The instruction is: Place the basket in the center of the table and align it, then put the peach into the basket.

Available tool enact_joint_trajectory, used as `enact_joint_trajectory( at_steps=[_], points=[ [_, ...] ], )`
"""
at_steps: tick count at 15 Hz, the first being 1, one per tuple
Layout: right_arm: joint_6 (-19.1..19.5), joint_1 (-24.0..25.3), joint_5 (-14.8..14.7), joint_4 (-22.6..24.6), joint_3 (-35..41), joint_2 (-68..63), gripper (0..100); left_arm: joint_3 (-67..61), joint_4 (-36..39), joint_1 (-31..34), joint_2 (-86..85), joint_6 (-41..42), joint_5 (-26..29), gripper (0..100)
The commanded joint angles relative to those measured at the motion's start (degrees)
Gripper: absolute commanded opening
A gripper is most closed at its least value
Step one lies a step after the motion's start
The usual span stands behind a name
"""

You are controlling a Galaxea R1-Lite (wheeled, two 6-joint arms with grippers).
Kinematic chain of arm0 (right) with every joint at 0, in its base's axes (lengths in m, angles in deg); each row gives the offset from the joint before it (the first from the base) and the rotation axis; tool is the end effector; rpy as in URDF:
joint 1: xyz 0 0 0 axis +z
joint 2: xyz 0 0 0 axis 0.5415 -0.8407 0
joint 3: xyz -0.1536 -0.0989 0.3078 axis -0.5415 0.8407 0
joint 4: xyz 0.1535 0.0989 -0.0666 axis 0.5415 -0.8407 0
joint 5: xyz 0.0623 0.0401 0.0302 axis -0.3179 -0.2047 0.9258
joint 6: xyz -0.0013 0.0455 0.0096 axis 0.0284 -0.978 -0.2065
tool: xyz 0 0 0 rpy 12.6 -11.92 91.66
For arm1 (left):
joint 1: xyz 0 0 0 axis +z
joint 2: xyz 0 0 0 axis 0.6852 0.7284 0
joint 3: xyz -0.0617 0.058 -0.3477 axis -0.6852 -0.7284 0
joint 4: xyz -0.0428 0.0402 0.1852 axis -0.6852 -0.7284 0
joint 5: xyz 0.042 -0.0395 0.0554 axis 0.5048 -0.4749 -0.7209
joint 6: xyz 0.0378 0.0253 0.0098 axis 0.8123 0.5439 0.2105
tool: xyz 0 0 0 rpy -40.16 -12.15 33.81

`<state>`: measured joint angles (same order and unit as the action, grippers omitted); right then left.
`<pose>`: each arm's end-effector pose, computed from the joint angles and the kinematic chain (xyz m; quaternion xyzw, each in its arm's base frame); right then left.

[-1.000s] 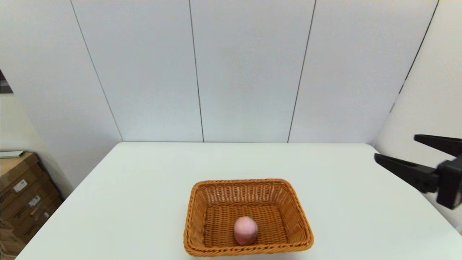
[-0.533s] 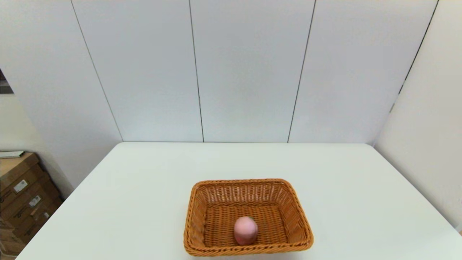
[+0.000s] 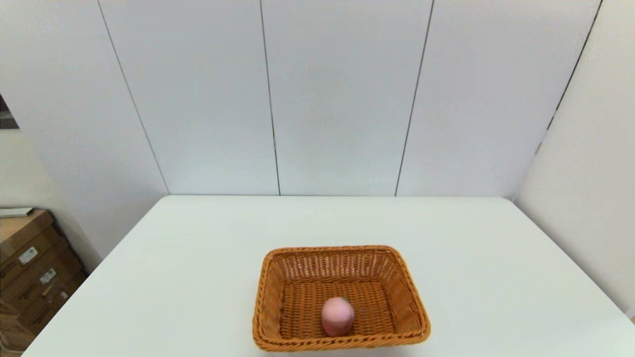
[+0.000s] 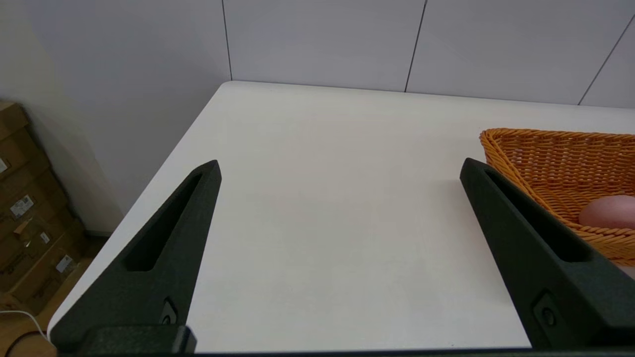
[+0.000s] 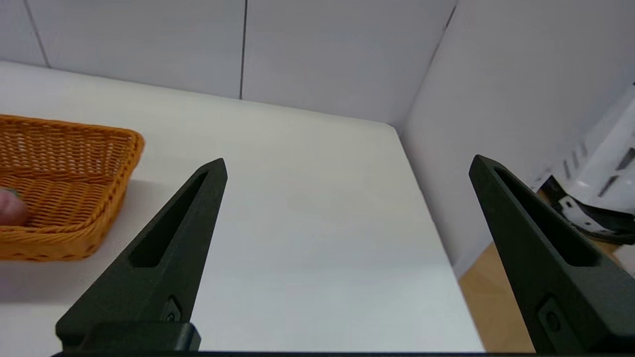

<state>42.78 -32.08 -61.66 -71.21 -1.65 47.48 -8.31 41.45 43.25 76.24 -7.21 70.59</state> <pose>-0.0541 -0.0045 0.1681 -0.0983 0.0023 -0.0354 0.9945 -0.0526 0.0013 0.0773 -0.0427 -0.0074 0.0148 0.9990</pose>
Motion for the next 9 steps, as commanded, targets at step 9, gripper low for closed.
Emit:
enact_joint_trajectory(
  at_steps=[9],
  points=[
    [-9.7, -0.2, 4.2, 5.9, 18.0, 11.9, 100, 0.0, 0.0, 0.0, 0.0, 0.0, 0.0, 100]
  ],
)
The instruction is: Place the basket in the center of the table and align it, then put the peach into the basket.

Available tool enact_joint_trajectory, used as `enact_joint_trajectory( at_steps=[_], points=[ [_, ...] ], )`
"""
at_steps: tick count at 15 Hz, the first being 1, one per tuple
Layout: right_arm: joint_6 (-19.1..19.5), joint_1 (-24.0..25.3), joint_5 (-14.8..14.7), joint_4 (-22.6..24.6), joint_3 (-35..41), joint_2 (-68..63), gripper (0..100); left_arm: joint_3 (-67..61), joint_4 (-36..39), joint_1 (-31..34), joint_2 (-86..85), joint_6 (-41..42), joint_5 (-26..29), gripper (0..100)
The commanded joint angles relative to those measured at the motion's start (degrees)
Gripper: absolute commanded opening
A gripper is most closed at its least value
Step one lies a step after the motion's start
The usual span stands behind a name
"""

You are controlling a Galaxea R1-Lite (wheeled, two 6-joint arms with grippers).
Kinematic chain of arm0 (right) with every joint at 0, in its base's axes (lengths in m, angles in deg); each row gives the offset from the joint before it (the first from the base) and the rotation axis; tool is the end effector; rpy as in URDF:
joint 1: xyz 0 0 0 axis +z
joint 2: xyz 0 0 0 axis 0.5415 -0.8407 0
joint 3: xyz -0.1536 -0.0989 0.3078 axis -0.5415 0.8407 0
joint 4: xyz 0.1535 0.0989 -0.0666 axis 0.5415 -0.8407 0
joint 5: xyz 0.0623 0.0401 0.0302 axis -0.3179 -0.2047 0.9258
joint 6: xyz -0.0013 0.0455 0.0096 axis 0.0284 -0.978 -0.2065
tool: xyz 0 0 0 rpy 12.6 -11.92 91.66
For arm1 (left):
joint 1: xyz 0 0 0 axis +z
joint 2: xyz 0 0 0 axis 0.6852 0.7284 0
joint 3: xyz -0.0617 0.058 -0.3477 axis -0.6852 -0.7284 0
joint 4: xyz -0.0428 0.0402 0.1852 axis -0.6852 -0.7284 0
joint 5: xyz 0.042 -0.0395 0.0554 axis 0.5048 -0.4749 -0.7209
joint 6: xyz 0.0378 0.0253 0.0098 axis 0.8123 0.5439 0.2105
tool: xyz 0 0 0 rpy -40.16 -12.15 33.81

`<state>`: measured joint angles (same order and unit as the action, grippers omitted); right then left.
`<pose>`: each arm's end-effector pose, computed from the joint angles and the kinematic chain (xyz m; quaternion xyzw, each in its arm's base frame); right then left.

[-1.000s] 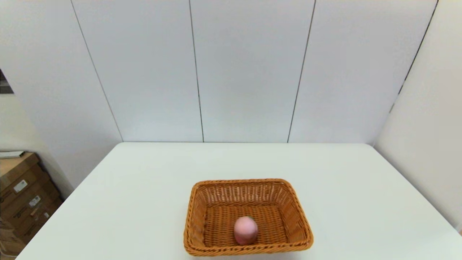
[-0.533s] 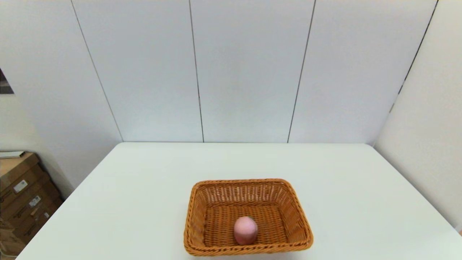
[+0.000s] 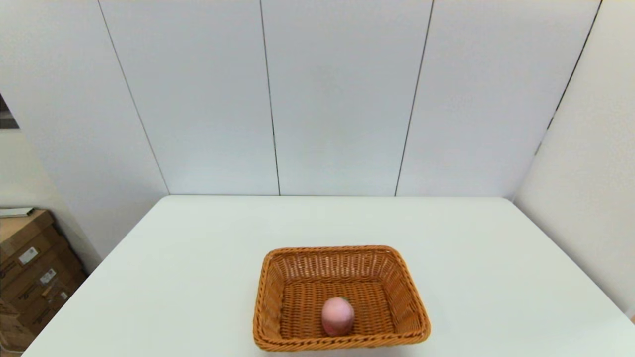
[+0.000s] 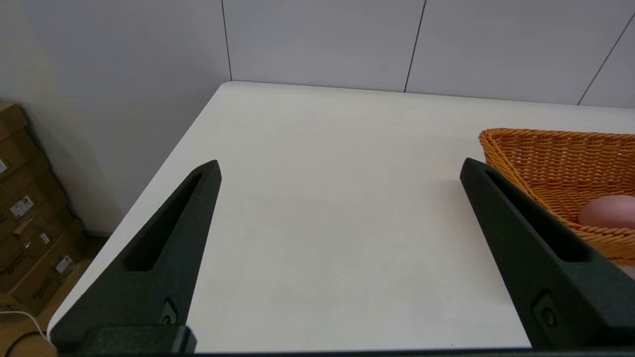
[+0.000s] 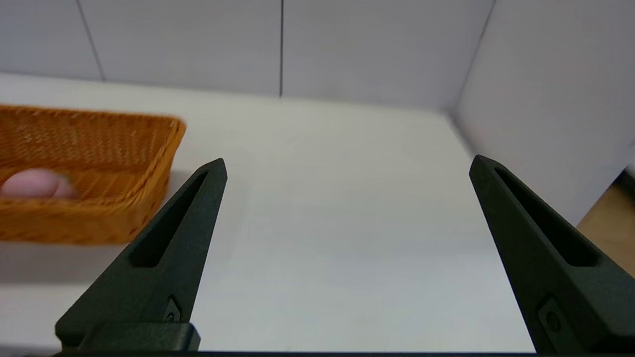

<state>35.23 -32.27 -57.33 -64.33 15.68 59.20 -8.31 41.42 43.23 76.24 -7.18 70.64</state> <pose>-0.0532 -0.0008 0.0812 -0.0326 -0.0123 0.0002 0.9994 -0.0526 0.0013 0.0772 -0.0424 -0.0071 0.0142 0.9990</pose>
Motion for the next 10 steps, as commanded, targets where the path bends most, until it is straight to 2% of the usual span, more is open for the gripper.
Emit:
enact_joint_trajectory(
  at_steps=[1, 4, 10],
  points=[
    [-2.9, -0.1, -0.2, -0.9, 0.7, 0.2, 100, 0.0, 0.0, 0.0, 0.0, 0.0, 0.0, 100],
    [-4.6, 0.0, -0.5, -0.9, 0.7, 0.2, 100, 0.0, 0.0, 0.0, 0.0, 0.2, 0.0, 100],
    [-4.6, -0.1, -0.5, -0.9, 0.7, 0.2, 100, 0.0, 0.0, 0.0, 0.0, 0.3, 0.0, 100]
  ],
)
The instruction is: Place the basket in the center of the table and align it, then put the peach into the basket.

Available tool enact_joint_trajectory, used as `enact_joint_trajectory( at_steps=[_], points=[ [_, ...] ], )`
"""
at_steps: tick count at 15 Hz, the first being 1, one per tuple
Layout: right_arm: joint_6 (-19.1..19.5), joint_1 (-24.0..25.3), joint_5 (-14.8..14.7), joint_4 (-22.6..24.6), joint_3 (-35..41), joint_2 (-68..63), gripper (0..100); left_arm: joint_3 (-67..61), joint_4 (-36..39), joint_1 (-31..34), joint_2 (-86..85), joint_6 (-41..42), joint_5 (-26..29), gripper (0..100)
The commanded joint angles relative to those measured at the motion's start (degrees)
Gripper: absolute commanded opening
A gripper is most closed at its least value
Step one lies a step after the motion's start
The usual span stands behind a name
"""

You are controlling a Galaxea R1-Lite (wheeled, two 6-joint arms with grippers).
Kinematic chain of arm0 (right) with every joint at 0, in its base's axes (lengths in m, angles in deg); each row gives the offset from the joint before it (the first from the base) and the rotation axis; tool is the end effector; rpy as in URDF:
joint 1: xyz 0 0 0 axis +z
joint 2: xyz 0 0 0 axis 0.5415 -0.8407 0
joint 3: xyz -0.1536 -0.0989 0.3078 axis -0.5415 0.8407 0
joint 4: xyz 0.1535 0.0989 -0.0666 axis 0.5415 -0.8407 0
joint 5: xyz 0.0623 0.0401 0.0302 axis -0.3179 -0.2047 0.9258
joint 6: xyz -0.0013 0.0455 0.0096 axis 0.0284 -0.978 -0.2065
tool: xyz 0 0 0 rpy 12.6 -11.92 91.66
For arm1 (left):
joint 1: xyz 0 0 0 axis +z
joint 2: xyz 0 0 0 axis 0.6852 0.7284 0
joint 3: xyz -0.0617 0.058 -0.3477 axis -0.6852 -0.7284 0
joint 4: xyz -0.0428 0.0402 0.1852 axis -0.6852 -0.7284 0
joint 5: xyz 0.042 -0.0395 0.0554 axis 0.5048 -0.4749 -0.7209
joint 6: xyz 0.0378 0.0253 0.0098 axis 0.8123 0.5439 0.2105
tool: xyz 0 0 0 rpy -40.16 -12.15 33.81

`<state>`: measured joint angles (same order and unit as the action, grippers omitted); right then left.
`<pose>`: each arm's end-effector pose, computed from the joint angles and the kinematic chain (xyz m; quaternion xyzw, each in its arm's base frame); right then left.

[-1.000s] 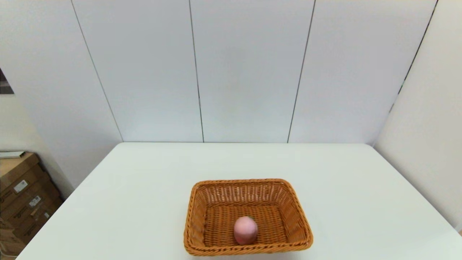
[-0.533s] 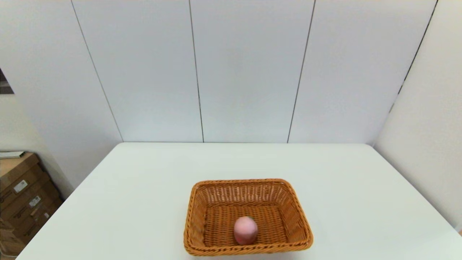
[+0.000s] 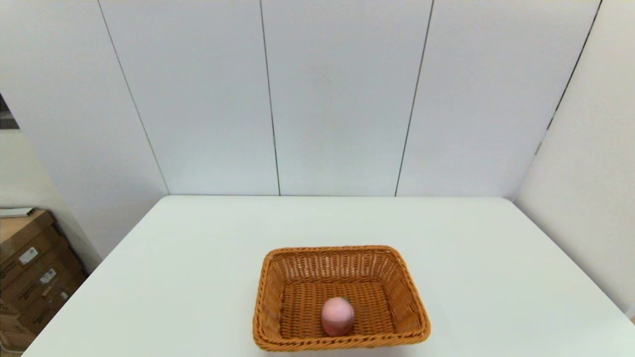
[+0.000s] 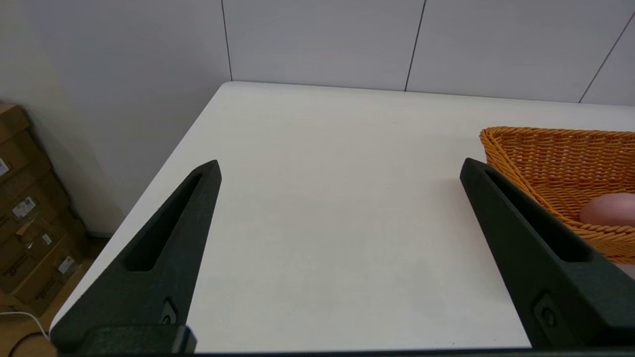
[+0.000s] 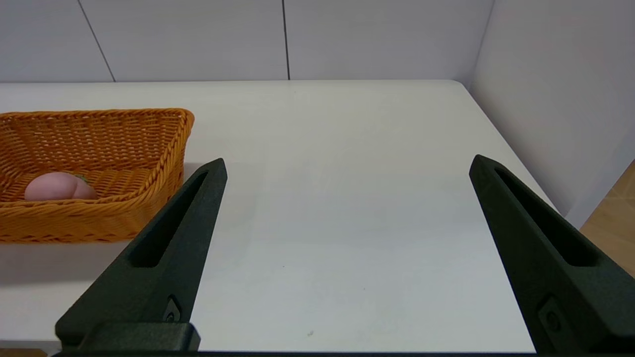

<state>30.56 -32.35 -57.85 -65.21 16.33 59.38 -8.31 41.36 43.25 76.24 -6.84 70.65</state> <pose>-0.0525 -0.0012 0.0756 0.0081 -0.0006 -0.0046 1.0000 -0.0526 0.0013 0.0771 -0.0394 -0.0065 0.0143 0.9991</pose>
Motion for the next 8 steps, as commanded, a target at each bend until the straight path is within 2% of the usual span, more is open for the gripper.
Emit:
enact_joint_trajectory(
  at_steps=[1, 8],
  points=[
    [-0.1, 0.0, 0.0, 0.0, 0.0, 0.0, 100, 0.0, 0.0, 0.0, 0.0, -0.1, 0.0, 100],
    [-0.2, 0.0, 0.0, 0.0, 0.0, -0.1, 100, 0.0, 0.0, 0.0, 0.0, -0.1, -0.1, 100]
  ],
)
